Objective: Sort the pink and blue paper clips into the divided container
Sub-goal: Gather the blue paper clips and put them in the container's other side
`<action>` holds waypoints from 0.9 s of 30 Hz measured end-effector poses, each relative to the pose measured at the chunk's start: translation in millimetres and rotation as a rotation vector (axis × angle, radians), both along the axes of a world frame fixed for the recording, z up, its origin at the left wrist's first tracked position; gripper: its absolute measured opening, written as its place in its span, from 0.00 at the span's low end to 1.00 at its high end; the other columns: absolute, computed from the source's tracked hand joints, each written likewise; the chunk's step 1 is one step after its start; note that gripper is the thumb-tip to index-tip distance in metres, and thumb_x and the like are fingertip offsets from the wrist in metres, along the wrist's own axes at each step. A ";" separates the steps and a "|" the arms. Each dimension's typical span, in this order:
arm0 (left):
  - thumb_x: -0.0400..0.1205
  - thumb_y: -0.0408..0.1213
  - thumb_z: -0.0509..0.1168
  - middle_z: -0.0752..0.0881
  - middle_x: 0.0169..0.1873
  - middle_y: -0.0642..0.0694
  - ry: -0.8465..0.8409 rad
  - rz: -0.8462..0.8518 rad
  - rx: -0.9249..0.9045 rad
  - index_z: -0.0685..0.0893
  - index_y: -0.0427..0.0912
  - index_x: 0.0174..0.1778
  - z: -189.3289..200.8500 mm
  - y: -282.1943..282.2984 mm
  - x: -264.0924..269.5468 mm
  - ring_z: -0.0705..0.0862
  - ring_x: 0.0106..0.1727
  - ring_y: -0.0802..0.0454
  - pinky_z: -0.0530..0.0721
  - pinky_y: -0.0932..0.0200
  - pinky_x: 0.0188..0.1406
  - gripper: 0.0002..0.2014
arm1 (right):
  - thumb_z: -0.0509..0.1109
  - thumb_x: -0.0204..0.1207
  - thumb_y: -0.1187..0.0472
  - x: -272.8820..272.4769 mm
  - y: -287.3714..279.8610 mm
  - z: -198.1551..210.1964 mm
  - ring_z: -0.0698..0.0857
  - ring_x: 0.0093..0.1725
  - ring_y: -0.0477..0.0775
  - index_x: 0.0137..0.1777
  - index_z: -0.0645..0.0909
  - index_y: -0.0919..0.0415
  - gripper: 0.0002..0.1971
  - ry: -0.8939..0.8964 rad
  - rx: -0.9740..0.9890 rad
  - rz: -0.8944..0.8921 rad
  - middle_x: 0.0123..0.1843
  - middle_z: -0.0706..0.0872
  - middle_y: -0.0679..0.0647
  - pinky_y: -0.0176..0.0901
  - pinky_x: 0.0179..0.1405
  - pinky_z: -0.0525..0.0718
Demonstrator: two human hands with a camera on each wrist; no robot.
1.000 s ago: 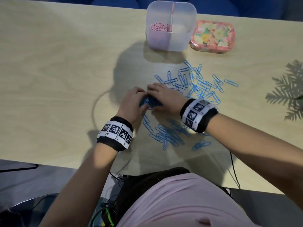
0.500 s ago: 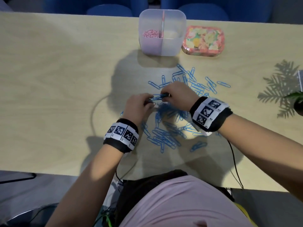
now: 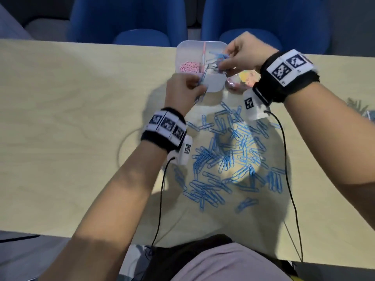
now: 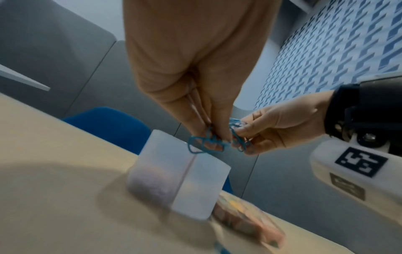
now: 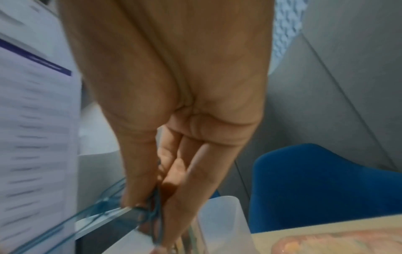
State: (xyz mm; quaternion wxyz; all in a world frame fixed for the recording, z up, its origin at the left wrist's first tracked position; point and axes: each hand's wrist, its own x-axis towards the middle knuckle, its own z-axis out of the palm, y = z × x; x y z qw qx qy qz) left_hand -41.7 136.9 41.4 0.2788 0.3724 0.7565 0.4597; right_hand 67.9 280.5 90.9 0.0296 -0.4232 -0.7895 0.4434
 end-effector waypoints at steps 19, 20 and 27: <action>0.77 0.25 0.59 0.87 0.41 0.41 0.127 -0.107 -0.119 0.85 0.37 0.47 -0.5 23.9 -11.8 0.86 0.36 0.45 0.87 0.56 0.36 0.11 | 0.59 0.75 0.73 46.2 -26.2 -50.0 0.84 0.33 0.57 0.46 0.84 0.71 0.11 -0.038 0.025 -0.285 0.40 0.85 0.65 0.52 0.39 0.87; 0.77 0.26 0.61 0.88 0.45 0.39 0.186 -0.139 -0.170 0.85 0.36 0.49 -10.4 9.4 -12.0 0.87 0.42 0.42 0.87 0.53 0.43 0.10 | 0.60 0.75 0.73 51.0 -29.2 -61.9 0.84 0.41 0.61 0.48 0.85 0.72 0.11 -0.123 0.089 -0.229 0.45 0.87 0.67 0.55 0.46 0.86; 0.72 0.33 0.73 0.76 0.66 0.37 0.498 -0.590 -0.464 0.74 0.39 0.71 -58.6 -34.0 0.5 0.75 0.65 0.39 0.71 0.52 0.67 0.30 | 0.61 0.79 0.55 37.4 -68.4 -106.4 0.73 0.63 0.66 0.57 0.79 0.69 0.17 -0.341 0.379 0.157 0.61 0.76 0.65 0.58 0.60 0.77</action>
